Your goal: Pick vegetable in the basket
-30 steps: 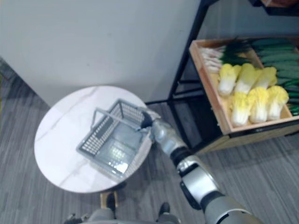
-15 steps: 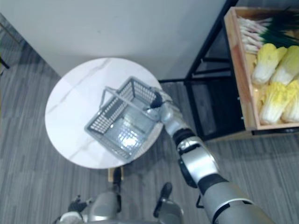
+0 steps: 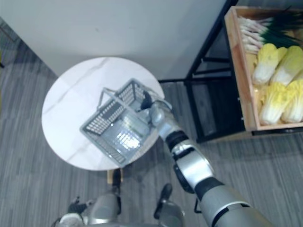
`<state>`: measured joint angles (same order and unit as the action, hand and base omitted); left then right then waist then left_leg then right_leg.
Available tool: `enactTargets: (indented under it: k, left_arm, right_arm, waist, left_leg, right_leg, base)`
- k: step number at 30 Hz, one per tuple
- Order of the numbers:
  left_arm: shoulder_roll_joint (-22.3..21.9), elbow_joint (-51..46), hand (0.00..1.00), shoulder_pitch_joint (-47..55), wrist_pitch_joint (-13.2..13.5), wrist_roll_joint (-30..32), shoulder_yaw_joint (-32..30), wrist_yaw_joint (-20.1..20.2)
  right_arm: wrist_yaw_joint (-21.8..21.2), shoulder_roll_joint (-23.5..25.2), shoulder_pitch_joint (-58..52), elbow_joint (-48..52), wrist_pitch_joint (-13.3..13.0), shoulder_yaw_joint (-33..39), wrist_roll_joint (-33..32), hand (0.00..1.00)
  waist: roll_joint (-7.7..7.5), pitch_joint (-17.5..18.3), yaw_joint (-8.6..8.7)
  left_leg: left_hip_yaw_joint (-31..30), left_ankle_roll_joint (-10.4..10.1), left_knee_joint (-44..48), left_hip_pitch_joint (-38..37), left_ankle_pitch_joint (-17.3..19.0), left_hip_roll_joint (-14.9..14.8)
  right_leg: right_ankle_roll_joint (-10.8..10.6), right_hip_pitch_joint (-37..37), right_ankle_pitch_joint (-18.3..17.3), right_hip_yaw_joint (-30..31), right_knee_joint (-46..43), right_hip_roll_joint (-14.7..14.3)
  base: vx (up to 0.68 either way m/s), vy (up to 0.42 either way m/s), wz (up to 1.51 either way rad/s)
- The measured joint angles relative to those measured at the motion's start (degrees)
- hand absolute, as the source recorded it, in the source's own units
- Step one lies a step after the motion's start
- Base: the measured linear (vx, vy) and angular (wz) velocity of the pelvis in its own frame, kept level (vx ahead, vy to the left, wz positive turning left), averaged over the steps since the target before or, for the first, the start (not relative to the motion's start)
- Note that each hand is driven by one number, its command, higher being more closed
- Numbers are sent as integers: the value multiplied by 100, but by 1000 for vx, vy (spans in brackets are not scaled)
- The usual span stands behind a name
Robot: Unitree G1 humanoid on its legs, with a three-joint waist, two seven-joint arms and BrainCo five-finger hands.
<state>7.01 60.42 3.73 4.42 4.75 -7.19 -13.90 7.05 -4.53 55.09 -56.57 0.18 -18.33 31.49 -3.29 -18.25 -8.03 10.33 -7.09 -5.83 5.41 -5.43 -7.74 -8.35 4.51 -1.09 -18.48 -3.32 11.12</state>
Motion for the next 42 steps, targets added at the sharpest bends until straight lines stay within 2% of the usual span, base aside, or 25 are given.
enactTargets:
  k: [4,10,17,20,25,28,30,36,42]
  left_arm:
    - [1,-9,0,1,2,1,4,-50]
    - [6,1,0,0,5,2,26,-85]
    - [108,6,0,2,30,2,237,-154]
    - [146,26,0,-2,41,3,235,-164]
    - [167,98,0,-2,37,16,212,-178]
    - [157,126,0,35,7,50,99,-166]
    - [156,127,0,109,-4,57,-6,-159]
    - [140,123,0,250,-18,103,-220,-156]
    - [99,127,0,335,-103,109,-227,-191]
  right_arm:
    - [54,3,1,-13,38,182,11,0]
    - [371,-36,61,-13,51,453,17,0]
    - [782,-525,778,192,75,673,3,0]
    - [877,-569,853,466,73,672,-48,0]
    - [729,-533,480,1306,95,386,-57,0]
    - [604,-280,113,1800,92,84,-57,0]
    - [475,-12,-291,2194,84,-291,-56,0]
    - [248,425,-582,2266,35,-695,-55,0]
    - [256,511,-582,2200,29,-700,-55,0]
  waist:
    - [-17,-9,-8]
    - [-24,-10,-8]
    - [-25,-7,-16]
    - [-29,-5,-15]
    - [-36,9,0]
    - [-91,73,4]
    - [-179,190,7]
    - [-348,367,0]
    - [-412,408,-10]
  left_leg:
    - [-2,0,-7,0,0,3]
    - [2,43,9,4,-30,-13]
    - [8,37,22,38,-92,-109]
    - [79,37,19,72,-92,-144]
    - [152,37,14,24,-89,-178]
    - [181,36,15,-10,-88,-197]
    - [206,29,16,-35,-82,-203]
    - [193,30,7,-61,-79,-192]
    - [137,23,-7,-49,-71,-192]
  right_leg:
    - [0,-1,0,-17,-35,10]
    - [1,22,1,8,-81,9]
    - [30,78,16,35,-135,-72]
    - [50,225,4,148,-253,-114]
    - [53,242,2,228,-300,-142]
    - [59,241,6,270,-301,-166]
    - [59,236,6,299,-297,-175]
    - [71,214,15,306,-297,-166]
    - [83,215,25,286,-295,-166]
  base:
    - [-23,6,4]
    - [0,0,0]
    - [-3,-1,-1]
    - [-30,-1,-14]
    - [-24,1,-8]
    - [0,0,-8]
    - [24,-3,-7]
    - [4,1,-1]
    - [-28,12,2]
